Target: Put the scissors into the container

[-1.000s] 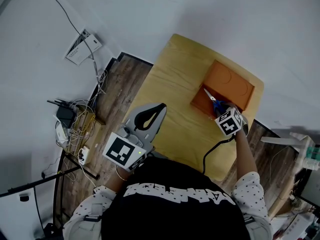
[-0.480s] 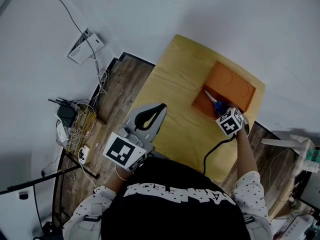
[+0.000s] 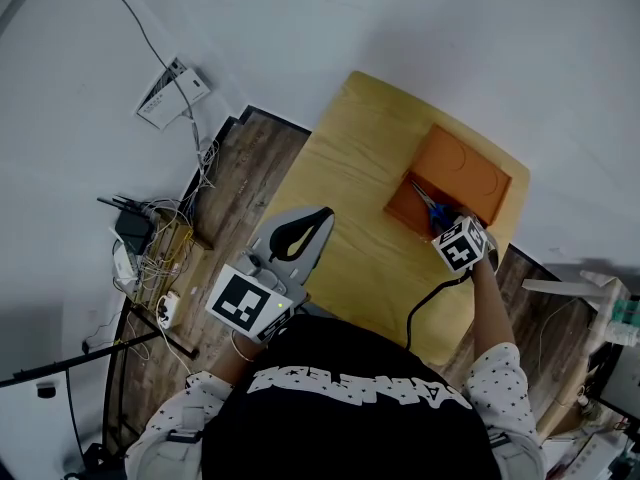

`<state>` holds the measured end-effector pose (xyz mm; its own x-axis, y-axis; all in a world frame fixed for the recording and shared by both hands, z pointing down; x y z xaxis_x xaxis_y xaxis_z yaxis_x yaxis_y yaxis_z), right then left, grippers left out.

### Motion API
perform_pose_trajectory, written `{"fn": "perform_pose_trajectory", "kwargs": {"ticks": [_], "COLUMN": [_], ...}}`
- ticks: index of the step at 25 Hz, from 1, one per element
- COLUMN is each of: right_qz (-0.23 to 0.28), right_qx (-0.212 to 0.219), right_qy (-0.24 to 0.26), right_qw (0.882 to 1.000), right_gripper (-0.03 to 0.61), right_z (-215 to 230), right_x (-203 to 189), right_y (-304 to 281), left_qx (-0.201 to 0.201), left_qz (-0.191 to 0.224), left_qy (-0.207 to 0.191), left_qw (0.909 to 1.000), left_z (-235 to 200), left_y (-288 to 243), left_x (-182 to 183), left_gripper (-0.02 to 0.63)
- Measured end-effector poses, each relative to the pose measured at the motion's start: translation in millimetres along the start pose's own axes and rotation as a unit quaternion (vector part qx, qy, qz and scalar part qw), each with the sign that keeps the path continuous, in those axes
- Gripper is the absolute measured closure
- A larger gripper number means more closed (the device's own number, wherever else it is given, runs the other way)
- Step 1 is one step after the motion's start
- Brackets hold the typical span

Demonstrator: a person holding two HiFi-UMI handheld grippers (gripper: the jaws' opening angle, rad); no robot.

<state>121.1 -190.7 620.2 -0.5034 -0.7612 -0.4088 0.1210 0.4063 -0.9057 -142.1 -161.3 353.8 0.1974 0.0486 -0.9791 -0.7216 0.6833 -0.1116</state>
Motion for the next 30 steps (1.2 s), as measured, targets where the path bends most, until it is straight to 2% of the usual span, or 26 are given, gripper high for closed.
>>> {"fn": "perform_pose_trajectory", "kwargs": {"ticks": [10, 13, 14, 18, 21, 25, 30], "right_qz": [0.021, 0.044, 0.054, 0.089, 0.132, 0.198, 0.257], "right_qx": [-0.003, -0.011, -0.016, -0.032, -0.041, -0.059, -0.076], "right_qy": [-0.026, -0.047, -0.055, -0.081, -0.128, -0.202, -0.242], "right_qw": [0.999, 0.998, 0.997, 0.992, 0.982, 0.957, 0.933], "right_gripper": [0.453, 0.55, 0.565, 0.565, 0.565, 0.566, 0.565], "right_z": [-2, -3, -2, 2, 4, 1, -5], "right_x": [3, 6, 7, 11, 16, 17, 13], "right_y": [9, 20, 24, 39, 58, 92, 134], "left_qx": [-0.005, -0.012, -0.015, -0.027, -0.037, -0.054, -0.084], "left_qz": [0.003, 0.007, 0.008, 0.015, 0.02, 0.026, 0.042], "left_qy": [-0.001, -0.003, -0.003, -0.007, -0.009, -0.011, -0.018], "left_qw": [1.0, 0.9999, 0.9999, 0.9995, 0.9991, 0.9982, 0.9954], "left_z": [0, 4, 5, 11, 14, 20, 34], "left_y": [2, 2, 1, -5, -10, -18, -33], "left_x": [2, 4, 5, 10, 13, 17, 27], "left_gripper": [0.614, 0.614, 0.614, 0.614, 0.614, 0.614, 0.614]}}
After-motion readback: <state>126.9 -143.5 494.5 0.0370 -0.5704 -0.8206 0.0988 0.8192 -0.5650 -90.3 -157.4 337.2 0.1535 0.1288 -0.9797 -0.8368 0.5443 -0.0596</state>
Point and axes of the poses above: the fingertips, and each gripper's own axes: y backward along the fingers, z to its right, x out of its top, the point moved 2 cm from there along y, backward along the fingers, and after that the axes turned 15 degrees about -y, right-handed, at the moved point
